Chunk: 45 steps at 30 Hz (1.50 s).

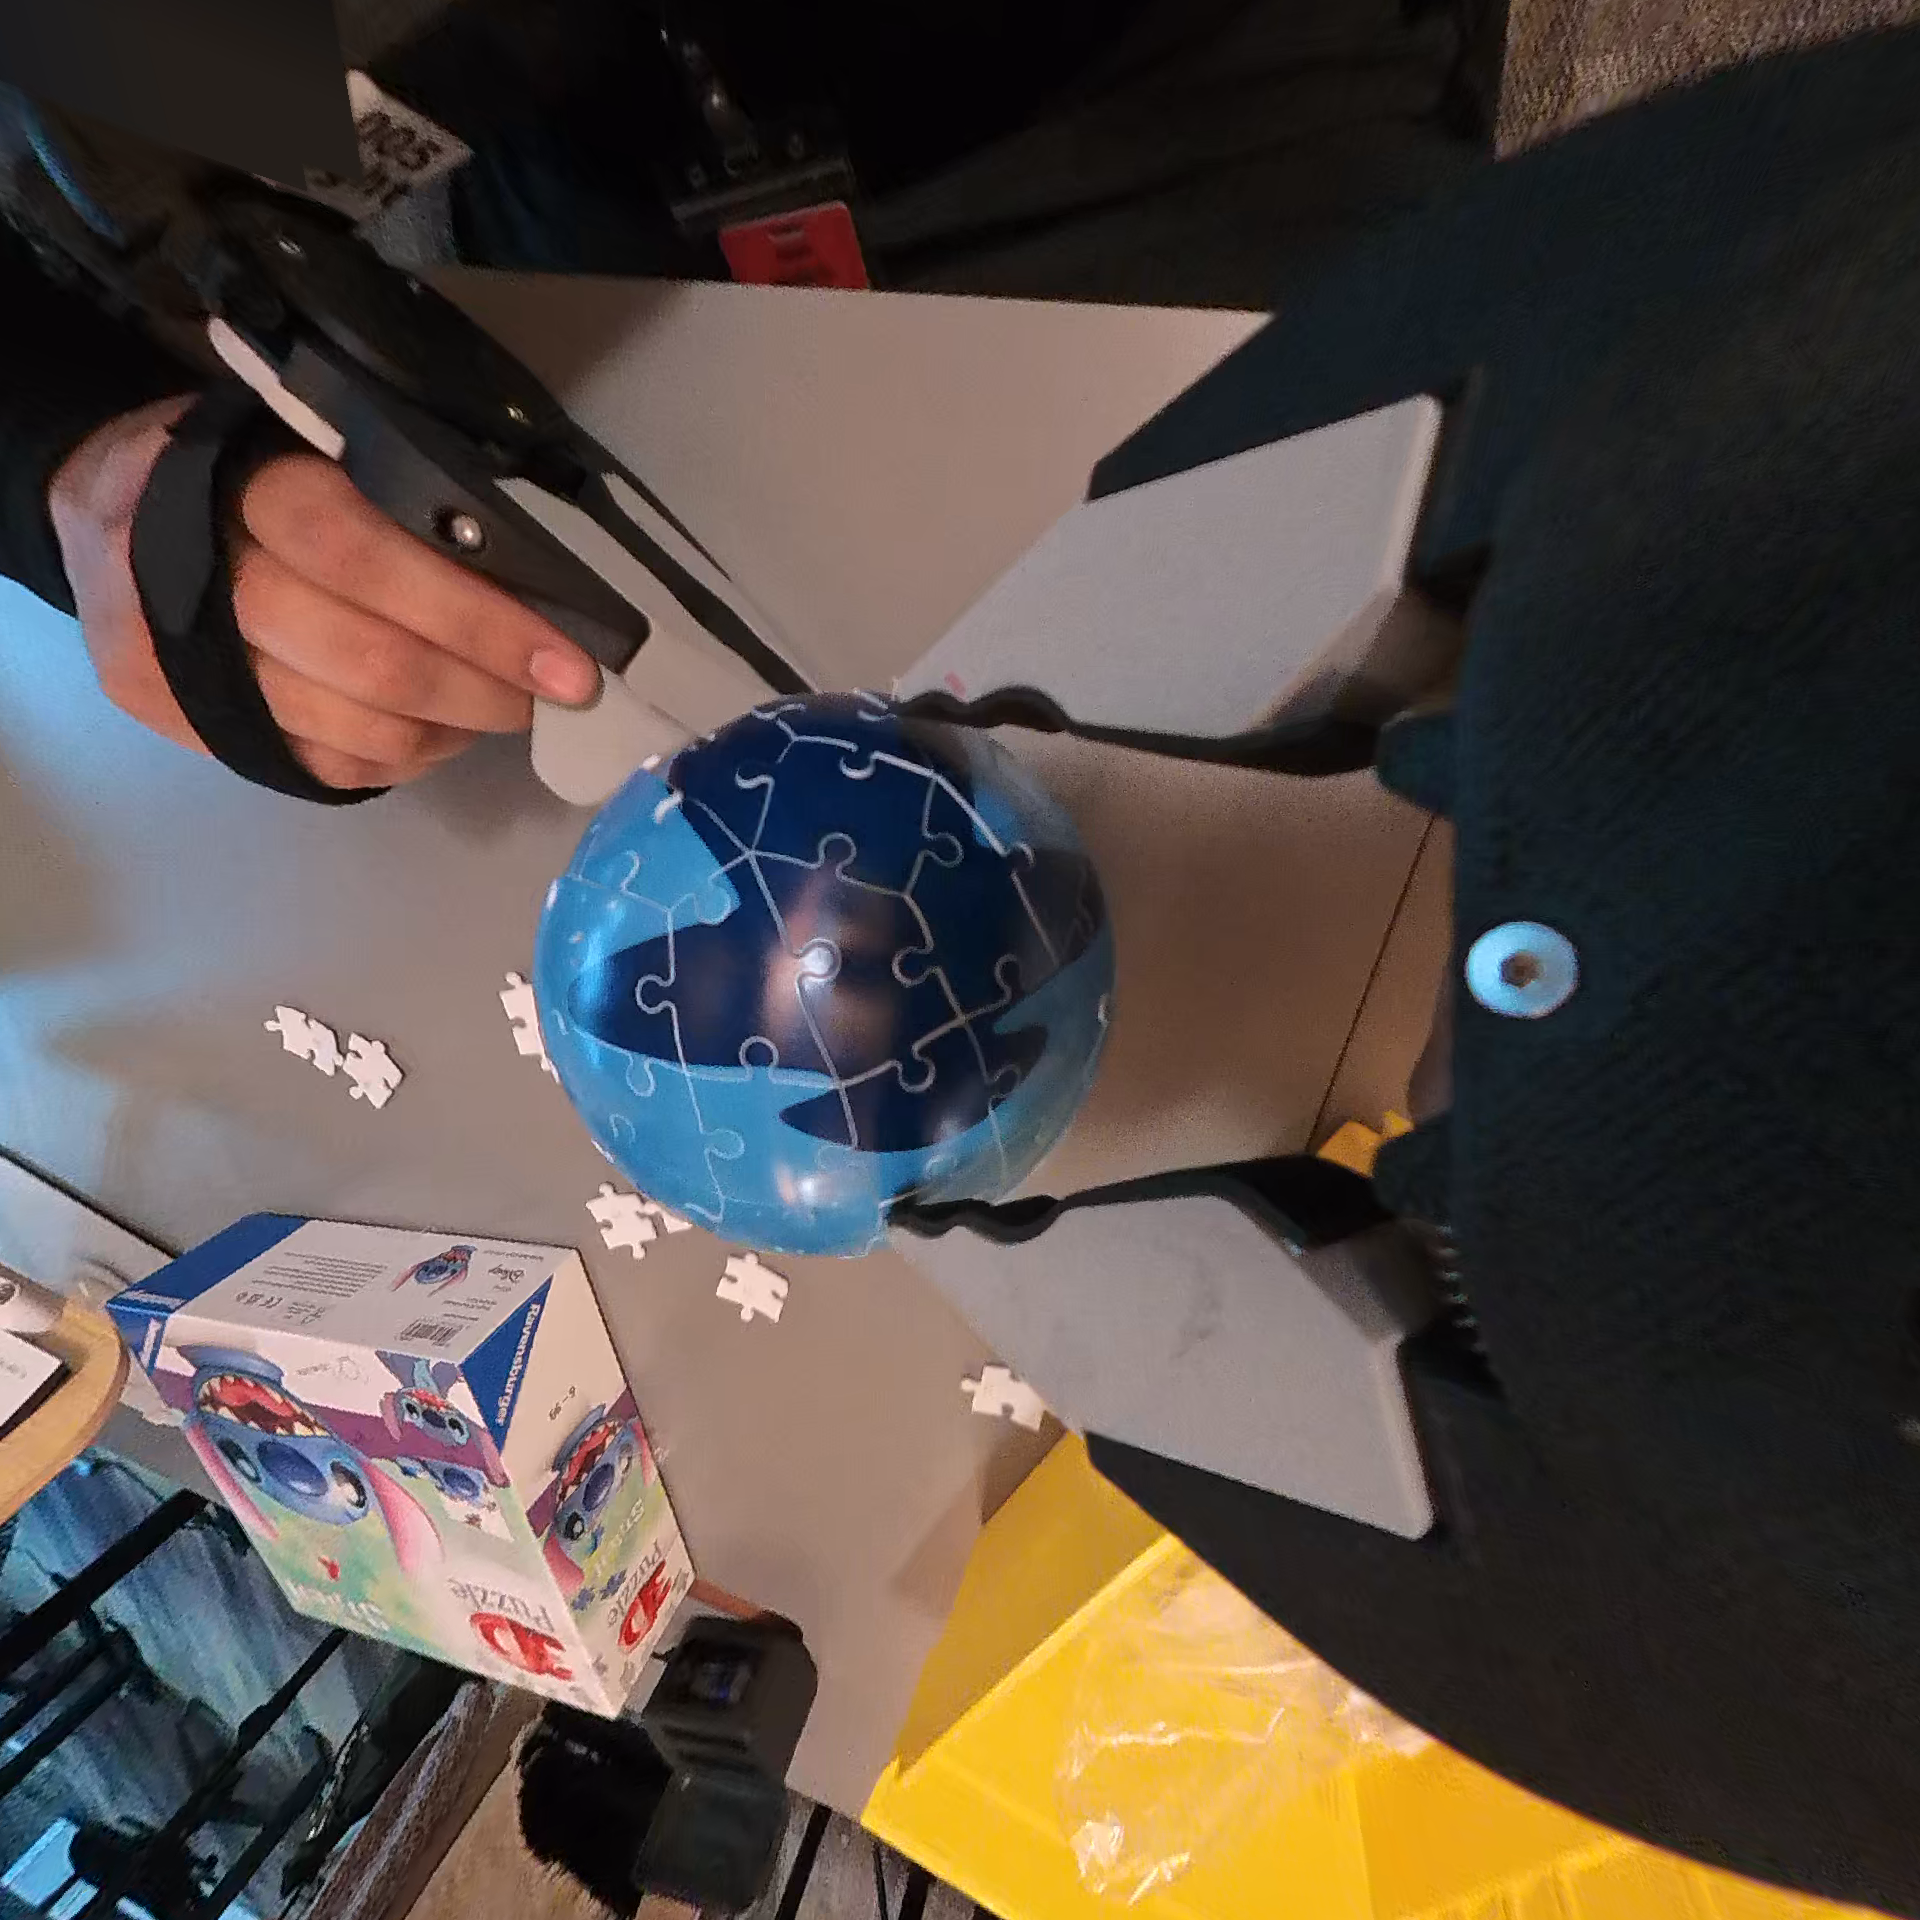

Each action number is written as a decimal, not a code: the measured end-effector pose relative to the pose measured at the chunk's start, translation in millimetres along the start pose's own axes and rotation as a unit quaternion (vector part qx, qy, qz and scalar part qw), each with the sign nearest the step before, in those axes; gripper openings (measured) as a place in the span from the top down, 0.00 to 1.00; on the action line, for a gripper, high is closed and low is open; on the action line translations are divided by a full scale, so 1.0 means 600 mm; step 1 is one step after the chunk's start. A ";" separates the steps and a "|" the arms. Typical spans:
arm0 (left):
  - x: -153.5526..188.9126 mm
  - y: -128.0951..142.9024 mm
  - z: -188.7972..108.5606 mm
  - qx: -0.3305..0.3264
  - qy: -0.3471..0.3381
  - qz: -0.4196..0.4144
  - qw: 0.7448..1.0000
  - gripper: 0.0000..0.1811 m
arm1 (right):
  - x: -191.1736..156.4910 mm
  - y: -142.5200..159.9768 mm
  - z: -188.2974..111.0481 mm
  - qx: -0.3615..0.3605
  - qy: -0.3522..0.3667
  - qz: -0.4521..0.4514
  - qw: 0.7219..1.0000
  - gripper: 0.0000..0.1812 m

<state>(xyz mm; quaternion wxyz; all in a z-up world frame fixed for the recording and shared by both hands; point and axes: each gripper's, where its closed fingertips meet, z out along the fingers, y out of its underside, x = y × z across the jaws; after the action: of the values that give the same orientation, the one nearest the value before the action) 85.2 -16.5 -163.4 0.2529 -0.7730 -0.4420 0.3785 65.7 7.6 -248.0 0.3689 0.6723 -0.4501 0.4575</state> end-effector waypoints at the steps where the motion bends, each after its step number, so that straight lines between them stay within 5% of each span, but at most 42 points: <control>1: -0.001 0.000 0.001 -0.004 -0.005 0.007 1.000 0.50 | 0.000 0.000 0.001 -0.001 -0.001 -0.001 1.000 0.90; 10: 0.000 -0.008 0.001 0.004 -0.010 0.034 0.999 0.54 | -0.002 0.008 -0.005 -0.031 0.009 -0.042 0.999 0.99; 45: 0.006 0.025 -0.008 -0.009 -0.036 0.018 0.999 0.55 | 0.006 0.019 -0.028 -0.027 0.051 -0.077 0.995 0.99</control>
<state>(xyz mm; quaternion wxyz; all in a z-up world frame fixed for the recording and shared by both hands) 97.6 -20.6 -172.8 0.2231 -0.7688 -0.4399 0.4070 51.0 18.3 -238.3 0.4436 0.6706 -0.3900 0.4488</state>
